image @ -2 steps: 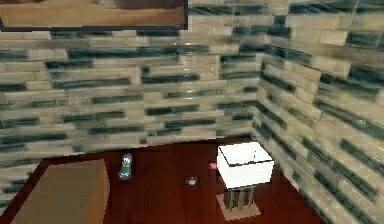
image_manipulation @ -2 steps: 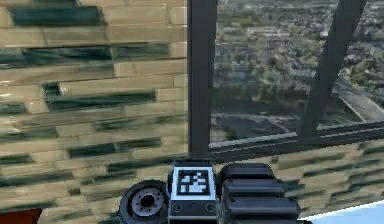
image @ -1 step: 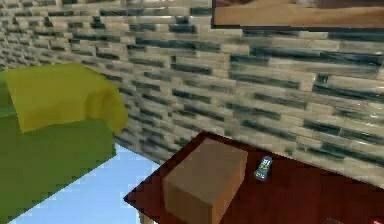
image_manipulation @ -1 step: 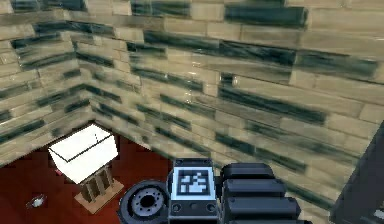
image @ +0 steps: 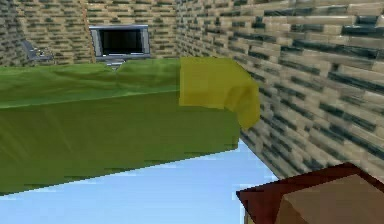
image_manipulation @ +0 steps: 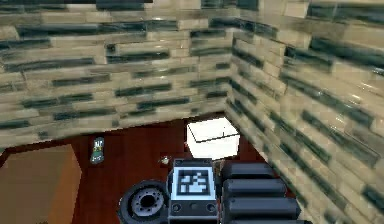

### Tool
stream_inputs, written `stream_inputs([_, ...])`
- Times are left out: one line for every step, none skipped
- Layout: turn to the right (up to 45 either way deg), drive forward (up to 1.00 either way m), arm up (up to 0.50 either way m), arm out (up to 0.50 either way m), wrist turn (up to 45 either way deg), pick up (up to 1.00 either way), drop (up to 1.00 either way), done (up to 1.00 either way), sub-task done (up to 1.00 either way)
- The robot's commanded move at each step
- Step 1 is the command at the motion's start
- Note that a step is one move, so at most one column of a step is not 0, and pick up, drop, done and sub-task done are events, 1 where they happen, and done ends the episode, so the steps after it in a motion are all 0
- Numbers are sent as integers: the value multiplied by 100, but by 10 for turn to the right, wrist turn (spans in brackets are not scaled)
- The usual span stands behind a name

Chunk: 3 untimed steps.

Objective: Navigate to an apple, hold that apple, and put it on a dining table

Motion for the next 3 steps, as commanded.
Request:
stream_inputs([0,80,0,0,0,0,0,0,0])
stream_inputs([180,0,0,0,0,0,0,0,0])
stream_inputs([0,15,0,0,0,0,0,0,0])
